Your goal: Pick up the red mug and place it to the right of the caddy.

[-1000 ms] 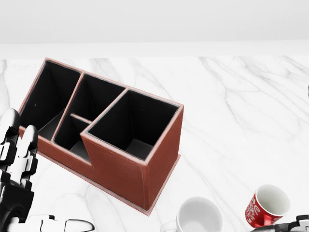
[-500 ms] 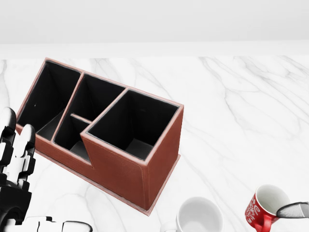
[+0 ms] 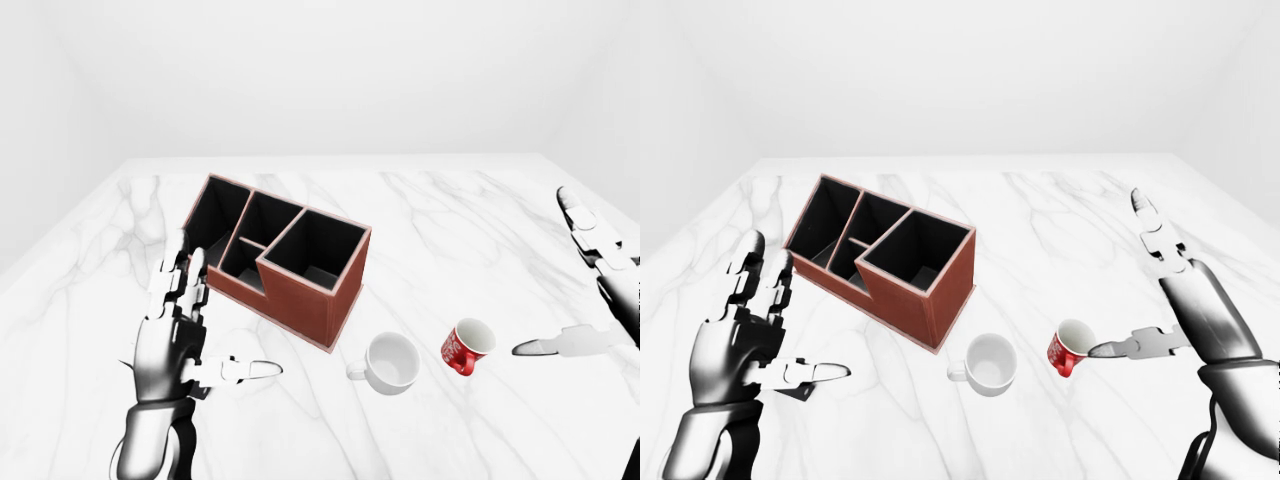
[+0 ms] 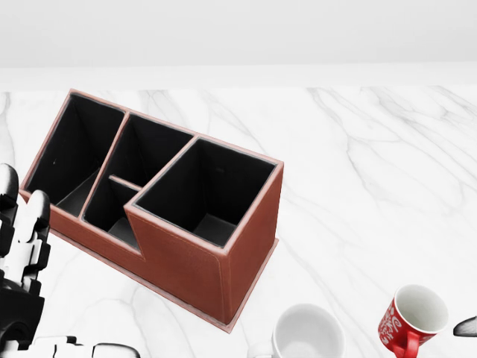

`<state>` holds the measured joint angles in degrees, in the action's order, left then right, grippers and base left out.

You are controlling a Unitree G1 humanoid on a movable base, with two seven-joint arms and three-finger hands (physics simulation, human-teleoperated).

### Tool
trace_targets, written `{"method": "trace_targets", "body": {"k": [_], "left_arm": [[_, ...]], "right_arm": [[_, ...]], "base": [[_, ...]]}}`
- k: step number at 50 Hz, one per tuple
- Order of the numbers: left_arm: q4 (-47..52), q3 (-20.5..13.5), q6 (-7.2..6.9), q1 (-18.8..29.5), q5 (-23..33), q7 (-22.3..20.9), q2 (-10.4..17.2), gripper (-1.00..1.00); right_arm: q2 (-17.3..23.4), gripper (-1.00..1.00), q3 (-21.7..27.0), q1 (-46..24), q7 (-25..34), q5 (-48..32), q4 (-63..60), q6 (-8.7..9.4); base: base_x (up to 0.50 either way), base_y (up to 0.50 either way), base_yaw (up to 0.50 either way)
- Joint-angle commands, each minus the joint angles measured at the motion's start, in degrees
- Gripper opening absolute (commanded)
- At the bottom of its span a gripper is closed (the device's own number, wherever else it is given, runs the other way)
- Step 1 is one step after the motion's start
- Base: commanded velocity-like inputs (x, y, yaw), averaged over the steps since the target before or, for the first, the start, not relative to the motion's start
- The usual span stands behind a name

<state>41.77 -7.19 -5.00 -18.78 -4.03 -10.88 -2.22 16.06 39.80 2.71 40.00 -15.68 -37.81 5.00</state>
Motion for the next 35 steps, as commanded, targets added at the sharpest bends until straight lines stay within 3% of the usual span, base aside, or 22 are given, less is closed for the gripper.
{"method": "trace_targets", "body": {"k": [1,24,35], "left_arm": [[0.0,-0.1,0.0,0.0,-0.1,-0.1,-0.1,1.0],[0.3,-0.2,0.0,-0.1,-0.2,-0.3,-0.2,1.0],[0.3,-0.3,0.0,-0.1,-0.3,-0.4,-0.1,1.0]], "right_arm": [[0.3,1.0,0.0,1.4,0.0,-3.3,3.7,0.0],[2.2,1.0,-1.6,1.1,0.0,-8.7,14.7,0.0],[4.7,1.0,-3.7,0.3,0.0,-11.9,25.9,0.0]], "base": [[0.0,0.0,0.0],[0.0,0.0,0.0],[0.0,0.0,0.0]]}}
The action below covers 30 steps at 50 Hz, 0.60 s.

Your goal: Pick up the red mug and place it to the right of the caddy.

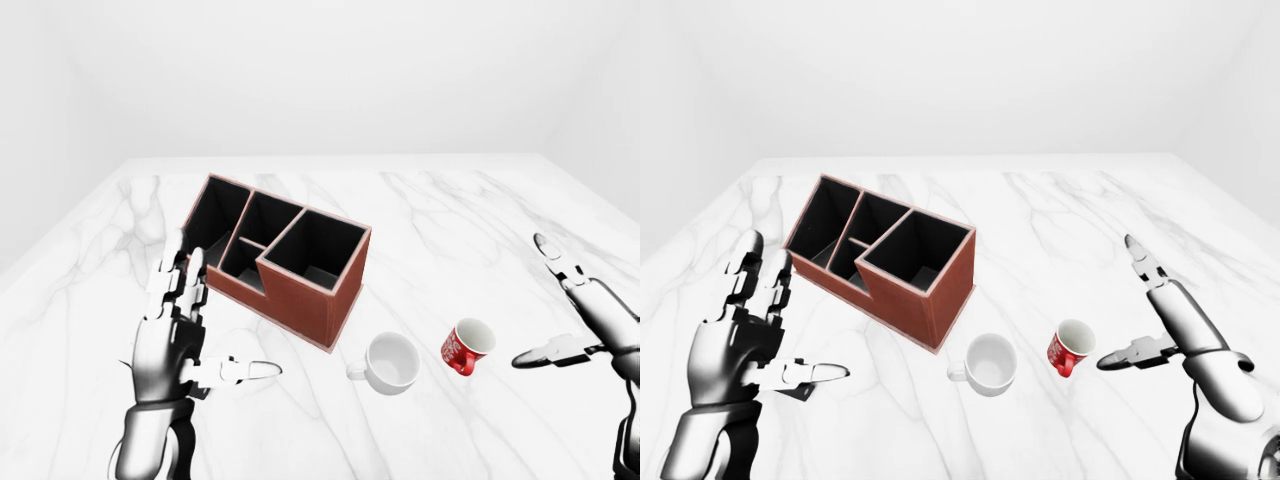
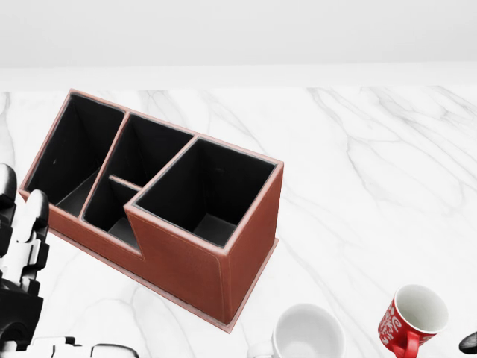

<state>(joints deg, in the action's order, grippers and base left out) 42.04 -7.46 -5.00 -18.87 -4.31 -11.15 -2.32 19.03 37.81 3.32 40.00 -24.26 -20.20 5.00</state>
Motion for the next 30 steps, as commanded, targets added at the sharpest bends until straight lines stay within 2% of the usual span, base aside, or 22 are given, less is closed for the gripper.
{"method": "trace_targets", "body": {"k": [1,10,30], "left_arm": [[-0.1,-0.2,0.0,0.1,-0.1,-0.1,0.0,1.0],[0.4,-0.7,0.0,0.2,-0.5,-0.3,-0.1,1.0],[0.4,-0.6,0.0,0.1,-0.1,-0.4,-0.2,1.0]], "right_arm": [[1.9,1.0,-2.2,-0.5,0.0,-3.8,9.2,0.0],[2.2,1.0,-6.7,-0.9,0.0,-8.7,14.5,0.0],[3.4,1.0,-8.1,-1.0,0.0,-12.7,18.9,0.0]], "base": [[0.0,0.0,0.0],[0.0,0.0,0.0],[0.0,0.0,0.0]]}}
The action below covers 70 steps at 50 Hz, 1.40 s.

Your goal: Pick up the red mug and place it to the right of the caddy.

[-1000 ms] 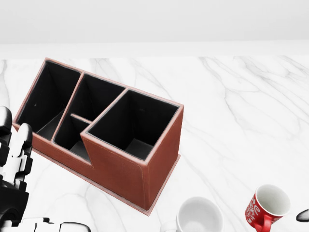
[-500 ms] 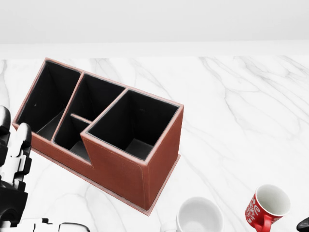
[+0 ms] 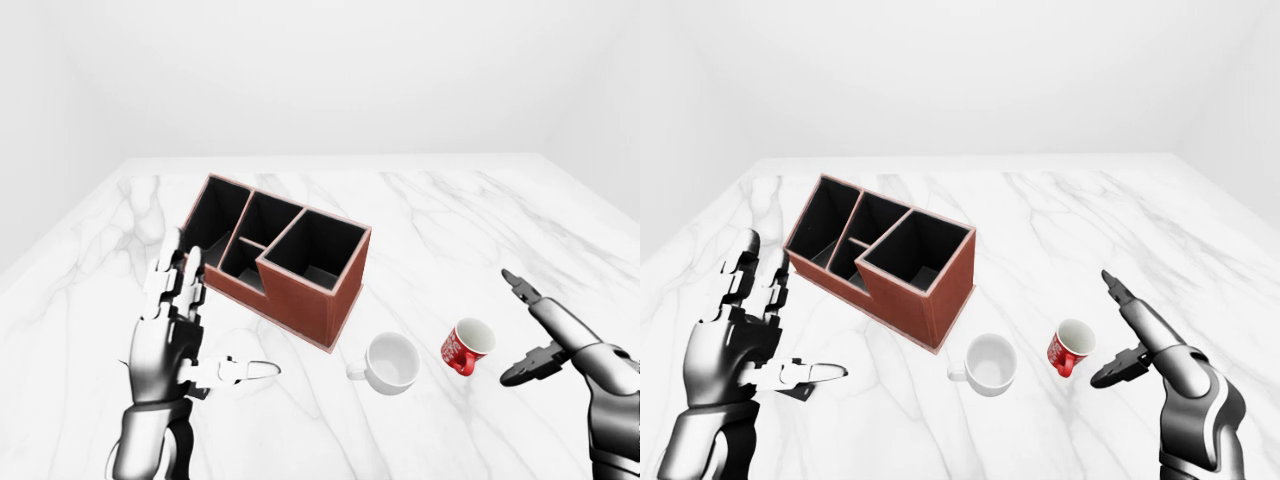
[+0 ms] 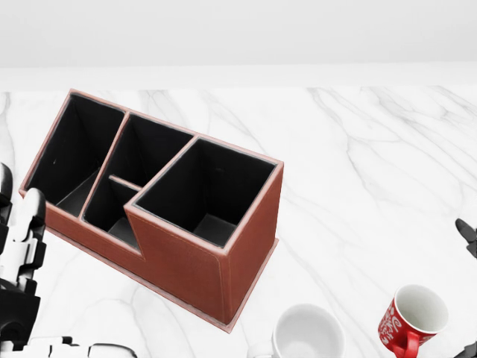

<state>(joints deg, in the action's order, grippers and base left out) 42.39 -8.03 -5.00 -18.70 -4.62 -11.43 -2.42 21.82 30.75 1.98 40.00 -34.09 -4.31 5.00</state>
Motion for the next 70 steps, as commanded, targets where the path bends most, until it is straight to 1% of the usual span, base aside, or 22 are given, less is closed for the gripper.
{"method": "trace_targets", "body": {"k": [1,3,5,7,10,14,20,22,24,26,30,31,36,38,40,46,52,63,70], "left_arm": [[-0.1,0.1,0.0,0.0,0.2,-0.1,-0.1,1.0],[-0.1,0.2,0.0,-0.1,0.3,0.0,-0.1,1.0],[0.0,0.4,0.0,-0.3,0.4,0.0,-0.1,1.0],[0.5,0.2,0.0,-0.4,0.2,-0.1,0.0,1.0],[0.3,-0.3,0.0,-0.2,-0.1,-0.2,-0.1,1.0],[0.5,0.0,0.0,-0.4,0.2,-0.1,-0.2,1.0],[0.5,-0.3,0.0,-0.3,0.1,-0.2,-0.2,1.0],[0.2,-0.3,0.0,-0.1,0.1,-0.2,-0.2,1.0],[-0.1,-0.1,0.0,-0.1,0.3,-0.1,-0.2,1.0],[-0.5,0.3,0.0,-0.1,0.7,0.0,-0.1,1.0],[0.0,0.3,0.0,-0.1,0.5,0.1,0.0,1.0],[0.0,0.2,0.0,-0.1,0.4,0.1,0.0,1.0],[0.6,0.0,0.0,-0.3,0.2,-0.1,-0.1,1.0],[0.5,-0.1,0.0,-0.3,0.2,-0.1,-0.1,1.0],[0.6,-0.2,0.0,-0.2,0.1,-0.1,-0.1,1.0],[0.3,0.1,0.0,-0.3,0.3,-0.1,-0.2,1.0],[0.3,-0.2,0.0,-0.2,0.2,0.0,-0.1,1.0],[1.1,-1.2,0.0,0.1,-0.3,-0.4,-0.3,1.0],[1.0,-1.0,0.0,0.2,-0.1,-0.4,-0.3,1.0]], "right_arm": [[0.6,1.0,-1.0,0.3,0.0,-3.0,3.0,0.0],[0.6,1.0,-1.1,-0.1,0.0,-3.0,3.6,-0.23],[0.9,1.0,-1.7,0.2,0.0,-4.3,5.3,-1.74],[1.0,1.0,-1.9,-0.1,0.0,-4.6,6.5,-2.25],[1.4,1.0,-2.2,-0.9,0.0,-4.3,7.6,-1.62],[2.1,1.0,-3.3,-1.8,0.0,-4.9,9.6,-1.86],[3.0,1.0,-5.0,-3.2,0.0,-5.8,10.8,-0.77],[3.6,1.0,-5.7,-3.0,-0.6,-8.5,11.8,-1.76],[3.9,1.0,-5.9,-3.3,-0.1,-9.3,11.7,-1.51],[4.7,1.0,-6.3,-3.7,-0.5,-11.2,12.5,-2.45],[5.5,1.0,-5.7,-5.1,-0.1,-11.5,13.6,-1.89],[5.9,1.0,-5.5,-5.2,-0.1,-11.4,13.9,-2.04],[6.4,1.0,-5.5,-5.5,0.0,-11.5,14.4,-1.67],[6.5,1.0,-5.5,-5.5,0.0,-11.8,13.6,-1.24],[6.5,1.0,-5.6,-6.3,0.0,-11.7,12.7,0.0],[7.0,1.0,-6.7,-7.6,0.0,-12.3,14.9,0.0],[8.5,1.0,-9.0,-10.5,-0.4,-14.1,18.5,0.0],[7.2,1.0,-11.7,-11.8,-0.5,-17.0,17.8,0.0],[6.1,1.0,-12.8,-12.0,-1.1,-19.0,17.2,0.0]], "base": [[0.0,0.0,0.0],[0.0,0.0,0.0],[0.0,0.0,0.0],[0.0,0.0,0.0],[0.0,0.0,0.0],[0.0,0.0,0.0],[0.0,0.0,0.0],[0.0,0.0,0.0],[0.0,0.0,0.0],[0.0,0.0,0.0],[0.0,0.0,0.0],[0.0,0.0,0.0],[0.0,0.0,0.0],[0.0,0.0,0.0],[0.0,0.0,0.0],[0.0,0.0,0.0],[0.0,0.0,0.0],[0.0,0.0,0.0],[0.0,0.0,0.0]]}}
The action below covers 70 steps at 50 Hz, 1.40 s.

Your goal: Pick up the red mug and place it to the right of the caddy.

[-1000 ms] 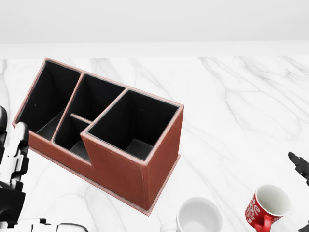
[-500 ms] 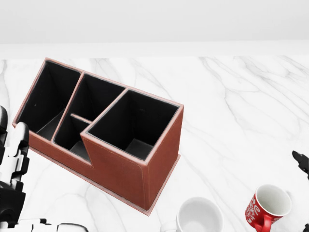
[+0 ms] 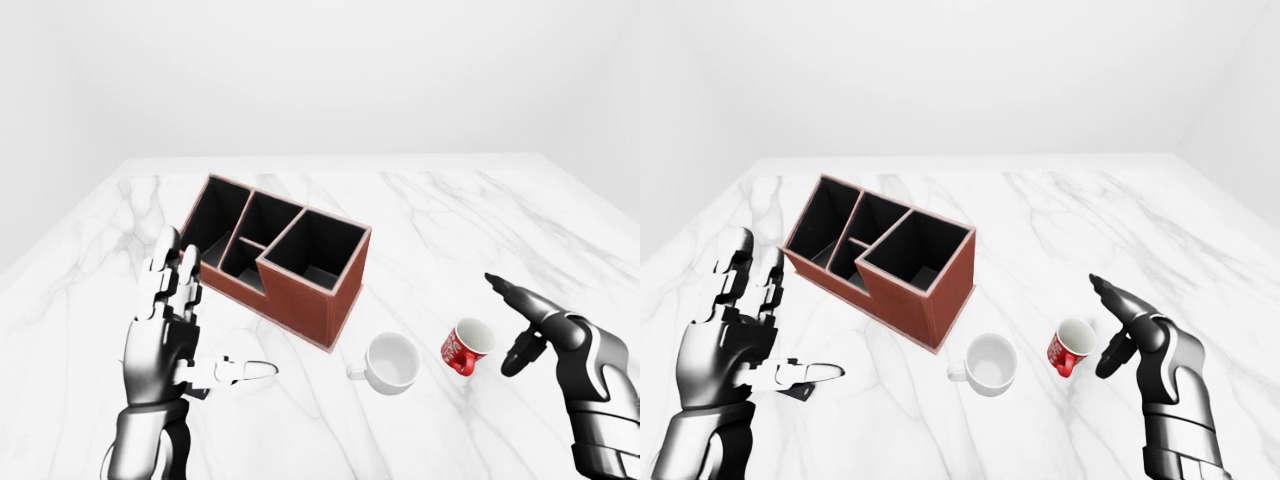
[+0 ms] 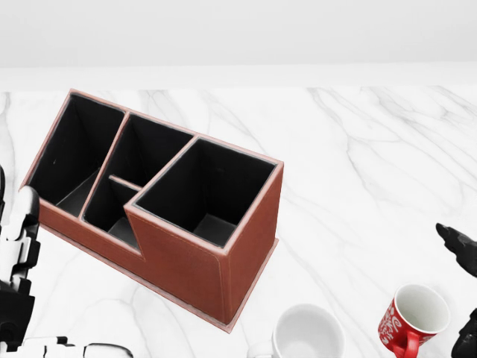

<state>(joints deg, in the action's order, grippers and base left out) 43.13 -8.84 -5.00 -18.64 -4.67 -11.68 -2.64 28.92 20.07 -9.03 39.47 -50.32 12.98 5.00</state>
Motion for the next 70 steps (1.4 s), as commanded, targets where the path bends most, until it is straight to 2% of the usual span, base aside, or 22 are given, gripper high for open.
{"method": "trace_targets", "body": {"k": [1,8,26,44,70], "left_arm": [[0.2,-0.1,0.0,0.1,0.1,-0.1,-0.1,1.0],[-0.1,0.3,0.0,0.1,0.2,-0.1,0.0,1.0],[-0.4,0.5,0.0,0.0,0.3,0.0,0.0,1.0],[-0.3,-0.4,0.0,0.1,-0.2,-0.3,-0.1,1.0],[0.7,-1.1,0.0,-0.3,-0.6,-0.8,-0.4,1.0]], "right_arm": [[-1.2,1.0,-2.2,-0.9,-0.6,-3.0,-0.3,0.0],[-2.0,1.0,-1.6,1.1,0.3,-4.4,-3.2,0.0],[-2.1,1.0,-2.9,-1.9,0.5,-6.0,-1.3,0.0],[-3.4,1.0,-6.5,-2.8,-4.6,-7.2,4.4,0.0],[-5.2,1.0,-7.3,-0.8,-5.4,-8.8,3.3,0.0]], "base": [[0.0,0.0,0.0],[0.0,0.0,0.0],[0.0,0.0,0.0],[0.0,0.0,0.0],[0.0,0.0,0.0]]}}
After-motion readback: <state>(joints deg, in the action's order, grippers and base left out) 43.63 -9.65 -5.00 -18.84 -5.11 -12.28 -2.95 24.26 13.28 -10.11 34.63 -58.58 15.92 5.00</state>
